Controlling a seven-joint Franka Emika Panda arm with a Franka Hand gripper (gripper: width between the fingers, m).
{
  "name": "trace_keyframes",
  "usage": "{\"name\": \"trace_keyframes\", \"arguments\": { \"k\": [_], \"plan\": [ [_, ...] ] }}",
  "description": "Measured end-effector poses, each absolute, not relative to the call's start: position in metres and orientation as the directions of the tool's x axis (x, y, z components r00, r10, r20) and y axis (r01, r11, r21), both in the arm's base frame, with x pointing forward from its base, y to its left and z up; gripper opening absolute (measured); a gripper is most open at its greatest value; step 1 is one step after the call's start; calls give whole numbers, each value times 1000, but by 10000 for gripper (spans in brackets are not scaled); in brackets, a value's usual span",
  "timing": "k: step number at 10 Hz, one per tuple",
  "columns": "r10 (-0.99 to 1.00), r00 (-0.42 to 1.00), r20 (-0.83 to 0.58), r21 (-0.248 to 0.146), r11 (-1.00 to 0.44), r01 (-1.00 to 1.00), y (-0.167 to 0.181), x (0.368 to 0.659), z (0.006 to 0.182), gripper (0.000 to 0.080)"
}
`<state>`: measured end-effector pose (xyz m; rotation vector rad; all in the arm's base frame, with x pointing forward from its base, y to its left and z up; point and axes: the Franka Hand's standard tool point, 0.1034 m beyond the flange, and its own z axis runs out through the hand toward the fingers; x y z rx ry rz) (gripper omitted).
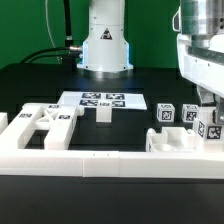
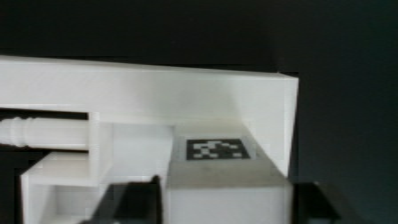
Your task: Assemble chair
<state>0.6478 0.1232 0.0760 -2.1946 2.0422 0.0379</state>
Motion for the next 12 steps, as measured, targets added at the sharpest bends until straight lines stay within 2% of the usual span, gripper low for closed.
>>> {"name": "trace_keyframes", "arguments": {
  "k": [2, 3, 4, 5, 8, 9, 12],
  "plan": [
    [-984, 140, -107, -79, -132, -988, 124, 645, 75, 574],
    [-977, 186, -101, -78, -178, -981, 125, 644, 75, 574],
    [-955, 284, -91, -90, -276, -957, 125, 644, 75, 633],
    [-943, 322, -88, -93, -314, -945, 125, 644, 75, 633],
    [-830, 554, -57, -108, -547, -830, 124, 644, 74, 649],
    [-738, 674, -32, -107, -668, -736, 122, 644, 74, 649],
    [-485, 875, 17, -95, -871, -481, 120, 645, 75, 649]
  ]
}}
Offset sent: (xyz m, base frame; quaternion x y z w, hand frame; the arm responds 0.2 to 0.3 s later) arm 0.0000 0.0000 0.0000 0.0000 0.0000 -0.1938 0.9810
